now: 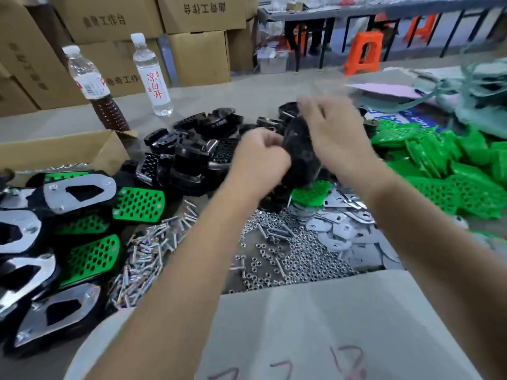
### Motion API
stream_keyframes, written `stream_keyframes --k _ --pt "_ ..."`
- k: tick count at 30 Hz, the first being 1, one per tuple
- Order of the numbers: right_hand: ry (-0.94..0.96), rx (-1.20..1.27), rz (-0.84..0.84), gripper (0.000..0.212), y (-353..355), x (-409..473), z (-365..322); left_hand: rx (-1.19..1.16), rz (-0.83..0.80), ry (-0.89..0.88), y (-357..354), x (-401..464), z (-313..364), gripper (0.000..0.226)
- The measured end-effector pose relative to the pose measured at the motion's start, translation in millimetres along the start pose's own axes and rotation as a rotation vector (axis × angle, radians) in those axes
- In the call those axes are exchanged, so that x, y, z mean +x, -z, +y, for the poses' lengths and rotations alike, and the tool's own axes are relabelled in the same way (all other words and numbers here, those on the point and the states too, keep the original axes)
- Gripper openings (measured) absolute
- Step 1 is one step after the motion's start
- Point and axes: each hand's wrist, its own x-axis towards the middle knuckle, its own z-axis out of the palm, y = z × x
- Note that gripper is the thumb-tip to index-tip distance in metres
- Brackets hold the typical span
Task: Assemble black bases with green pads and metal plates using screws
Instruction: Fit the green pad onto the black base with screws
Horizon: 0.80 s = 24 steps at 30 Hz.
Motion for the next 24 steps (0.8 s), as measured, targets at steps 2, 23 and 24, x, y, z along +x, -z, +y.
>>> stream_keyframes --k 2,23,24 --pt "-0.006 -0.108 0.031 0.057 6 -38 9 0.083 0.078 0.036 -36 -33 -8 0.010" --pt "-0.274 -0.285 0.007 0.046 97 -64 111 -0.131 -0.049 0.128 -109 -39 -48 0.047" --pt "-0.262 -0.526 -0.013 0.039 104 -62 116 -0.207 -0.070 0.213 -107 -38 -45 0.038"
